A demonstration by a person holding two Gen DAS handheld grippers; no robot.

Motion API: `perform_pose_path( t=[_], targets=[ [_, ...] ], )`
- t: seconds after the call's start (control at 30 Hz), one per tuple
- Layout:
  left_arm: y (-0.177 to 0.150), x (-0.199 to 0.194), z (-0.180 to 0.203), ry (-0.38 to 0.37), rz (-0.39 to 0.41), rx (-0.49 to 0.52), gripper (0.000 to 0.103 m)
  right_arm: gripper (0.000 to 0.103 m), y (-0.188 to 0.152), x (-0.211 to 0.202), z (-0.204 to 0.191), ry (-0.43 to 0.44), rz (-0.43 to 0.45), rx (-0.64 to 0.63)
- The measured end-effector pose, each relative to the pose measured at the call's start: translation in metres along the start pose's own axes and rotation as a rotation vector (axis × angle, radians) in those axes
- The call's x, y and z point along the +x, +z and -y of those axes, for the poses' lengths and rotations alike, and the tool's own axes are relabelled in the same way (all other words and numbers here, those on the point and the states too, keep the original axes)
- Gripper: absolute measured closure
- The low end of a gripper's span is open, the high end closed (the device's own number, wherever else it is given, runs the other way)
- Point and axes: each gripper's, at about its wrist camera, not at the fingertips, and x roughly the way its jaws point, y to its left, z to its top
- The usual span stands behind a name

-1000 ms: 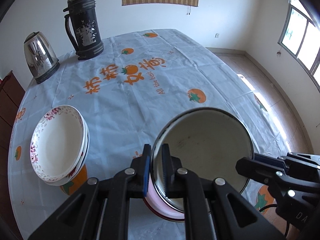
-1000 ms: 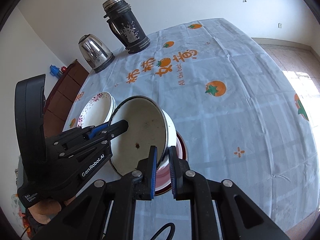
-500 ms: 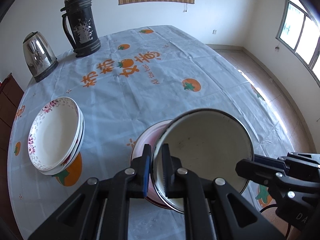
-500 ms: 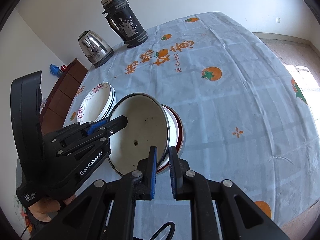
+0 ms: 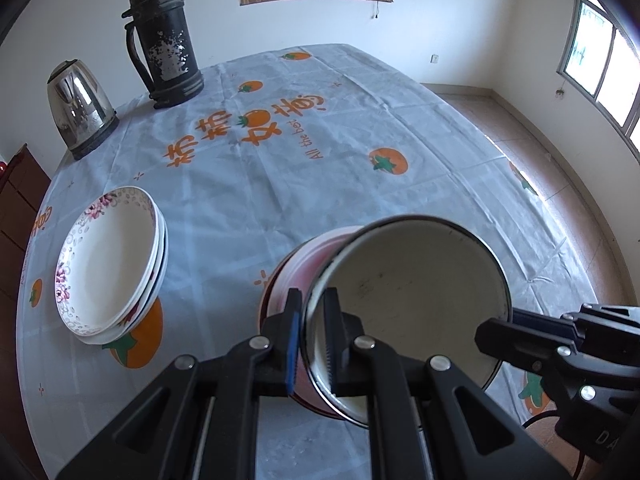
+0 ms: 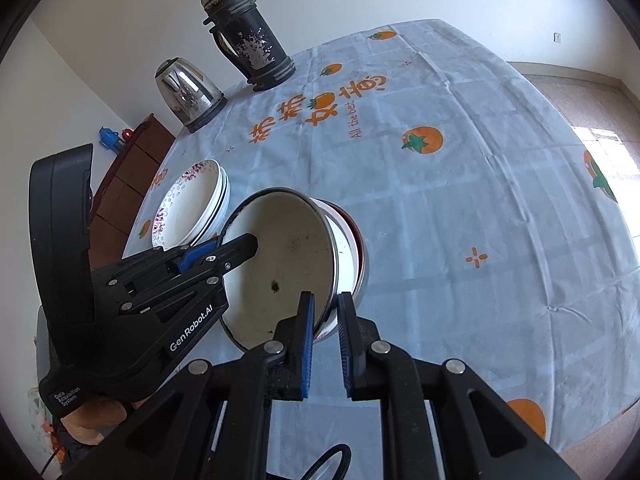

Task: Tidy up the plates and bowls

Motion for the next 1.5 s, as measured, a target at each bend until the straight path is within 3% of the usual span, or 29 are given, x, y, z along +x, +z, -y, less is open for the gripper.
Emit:
perform_pose_path(
  t=[0.7, 0.9, 1.13, 1.5],
  targets=[
    [0.008, 0.009, -0.008, -0.015, -0.027, -0.034, 0.095, 0.091, 0.012, 0.016, 0.008, 0.02, -0.025, 0.025],
    [0.011, 0.004, -0.01, 0.006, -0.015, -0.024, 0.095, 0.091, 0.013, 0.016, 0.008, 0.046, -0.033, 0.029],
    [0.009, 0.01, -0.005, 0.069, -0.019, 0.006, 0.095, 0.091, 0.013, 0.024, 0.003, 0.018, -0.048, 0.009],
    [0.008, 0.019, -0.008, 0.075, -0.037, 0.001, 0.093, 0.09, 0.015, 0.031, 0.005, 0.008, -0.061, 0.006]
  ],
)
